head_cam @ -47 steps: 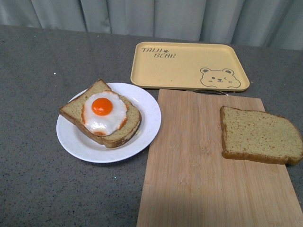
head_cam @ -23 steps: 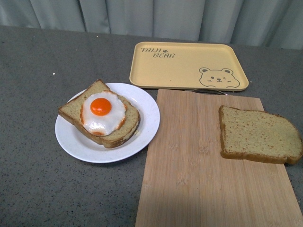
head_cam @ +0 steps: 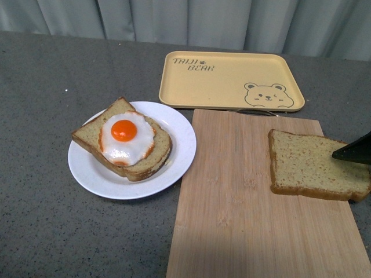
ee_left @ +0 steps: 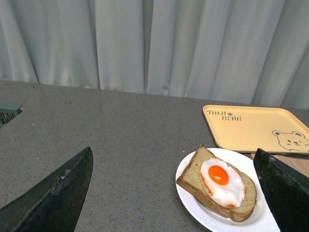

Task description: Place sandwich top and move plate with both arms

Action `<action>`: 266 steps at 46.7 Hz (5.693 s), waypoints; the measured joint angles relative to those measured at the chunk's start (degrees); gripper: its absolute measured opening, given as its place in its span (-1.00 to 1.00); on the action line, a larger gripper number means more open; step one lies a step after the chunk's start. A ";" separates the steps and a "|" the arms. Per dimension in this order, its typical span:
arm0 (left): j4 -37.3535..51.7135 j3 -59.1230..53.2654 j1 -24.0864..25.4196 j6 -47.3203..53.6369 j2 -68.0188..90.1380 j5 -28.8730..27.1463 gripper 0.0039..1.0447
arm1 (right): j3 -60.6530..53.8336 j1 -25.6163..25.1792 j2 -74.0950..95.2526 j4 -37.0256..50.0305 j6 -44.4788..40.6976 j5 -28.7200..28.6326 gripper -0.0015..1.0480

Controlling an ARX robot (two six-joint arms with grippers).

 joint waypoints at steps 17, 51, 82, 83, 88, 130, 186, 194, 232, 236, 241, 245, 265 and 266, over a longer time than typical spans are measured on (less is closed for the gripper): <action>0.00 0.00 0.00 0.00 0.00 -0.02 0.88 | 0.15 0.11 -1.11 -0.74 1.68 -0.52 -0.75; 0.00 0.00 0.00 0.00 0.00 0.00 0.88 | -4.83 25.90 -7.02 44.37 43.19 -1.66 -0.95; 0.00 0.00 0.00 0.00 0.00 0.00 0.88 | 4.79 40.54 8.61 50.18 58.12 7.93 -0.95; 0.00 0.00 0.00 0.00 0.00 0.00 0.88 | 5.03 40.65 8.94 49.77 58.25 8.24 -0.95; 0.00 0.00 0.00 0.00 0.00 0.00 0.88 | 5.90 41.00 9.57 49.11 58.71 8.63 -0.95; 0.00 0.00 0.00 0.02 0.00 -0.04 0.88 | -11.15 38.71 -12.11 36.22 18.91 42.75 0.75; 0.00 0.00 0.00 0.00 -0.04 0.00 0.88 | -47.30 13.94 -79.12 32.89 -10.56 38.25 -0.98; 0.00 0.00 0.00 0.00 -0.04 0.00 0.88 | -47.47 13.90 -86.38 26.25 -10.56 38.25 -0.98; 0.00 0.00 0.00 0.00 -0.04 0.00 0.88 | -47.50 13.90 -104.89 8.44 -10.56 38.23 -0.98; 0.00 0.00 0.00 0.00 -0.04 0.00 0.88 | -47.50 13.90 -106.20 7.13 -10.56 38.23 -0.98; 0.00 0.00 0.00 0.00 -0.04 0.00 0.88 | -47.50 13.90 -107.51 5.81 -10.58 38.21 -0.98; 0.00 0.00 0.00 0.00 -0.04 0.00 0.88 | -47.47 13.90 -114.62 -3.37 -10.60 38.07 -0.98; 0.00 0.00 0.00 0.02 -0.04 0.00 0.88 | -47.45 13.90 -117.35 -4.39 -10.69 38.05 -0.37; 0.00 0.00 0.00 0.00 -0.04 0.00 0.88 | -47.45 13.90 -117.35 -4.39 -10.69 38.05 -0.31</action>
